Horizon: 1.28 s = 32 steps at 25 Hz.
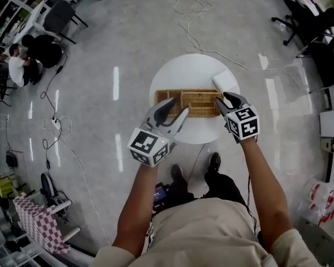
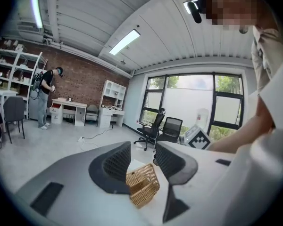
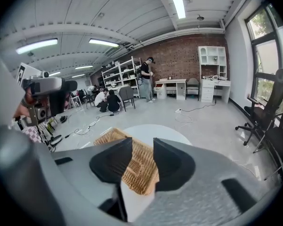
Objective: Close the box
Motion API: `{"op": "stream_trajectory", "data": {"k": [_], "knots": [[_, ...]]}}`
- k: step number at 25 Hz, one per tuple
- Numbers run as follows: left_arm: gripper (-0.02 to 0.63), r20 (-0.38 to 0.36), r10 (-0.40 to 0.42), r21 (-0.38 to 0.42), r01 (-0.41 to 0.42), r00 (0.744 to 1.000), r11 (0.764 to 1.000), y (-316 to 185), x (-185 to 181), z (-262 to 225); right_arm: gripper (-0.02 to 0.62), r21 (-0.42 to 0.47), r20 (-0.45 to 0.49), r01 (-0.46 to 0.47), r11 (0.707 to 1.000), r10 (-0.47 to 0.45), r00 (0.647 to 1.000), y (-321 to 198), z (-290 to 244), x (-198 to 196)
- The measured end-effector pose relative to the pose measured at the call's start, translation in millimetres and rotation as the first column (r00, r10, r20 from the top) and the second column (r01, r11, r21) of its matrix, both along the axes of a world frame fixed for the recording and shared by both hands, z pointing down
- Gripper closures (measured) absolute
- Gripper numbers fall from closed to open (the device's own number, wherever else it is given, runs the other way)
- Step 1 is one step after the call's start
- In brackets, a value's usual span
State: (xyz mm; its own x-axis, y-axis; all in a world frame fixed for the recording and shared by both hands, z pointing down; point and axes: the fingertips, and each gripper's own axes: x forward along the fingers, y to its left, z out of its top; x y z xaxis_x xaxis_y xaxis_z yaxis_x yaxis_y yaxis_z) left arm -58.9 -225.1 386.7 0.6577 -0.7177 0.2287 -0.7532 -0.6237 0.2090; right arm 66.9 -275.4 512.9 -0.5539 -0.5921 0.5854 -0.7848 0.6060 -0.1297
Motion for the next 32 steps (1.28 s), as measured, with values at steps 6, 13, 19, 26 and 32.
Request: {"op": "stream_trajectory", "data": {"k": [6,13,19,26,32], "knots": [[0.443,0.063,0.031,0.072,-0.035,0.998,0.997,11,2,-50,0.476,0.092,0.050,0.010,0.996,-0.015,0.999,2,-67,-15],[0.446,0.090,0.045,0.139,-0.058,0.995,0.989,24,0,-108,0.583,0.289,0.100,0.016,0.957,-0.047,0.994,11,-187,-24],[0.460,0.106,0.059,0.181,-0.078,0.993,0.980,47,-3,-150,0.601,0.404,0.114,0.037,0.914,-0.090,0.989,40,-276,-30],[0.502,0.093,0.059,0.284,-0.083,0.994,0.955,74,-2,-211,0.604,0.455,0.063,0.159,0.876,-0.210,0.976,90,-343,-50],[0.528,0.081,0.044,0.352,-0.070,0.996,0.934,99,-7,-253,0.604,0.484,0.041,0.207,0.850,-0.258,0.965,130,-381,-61]]}}
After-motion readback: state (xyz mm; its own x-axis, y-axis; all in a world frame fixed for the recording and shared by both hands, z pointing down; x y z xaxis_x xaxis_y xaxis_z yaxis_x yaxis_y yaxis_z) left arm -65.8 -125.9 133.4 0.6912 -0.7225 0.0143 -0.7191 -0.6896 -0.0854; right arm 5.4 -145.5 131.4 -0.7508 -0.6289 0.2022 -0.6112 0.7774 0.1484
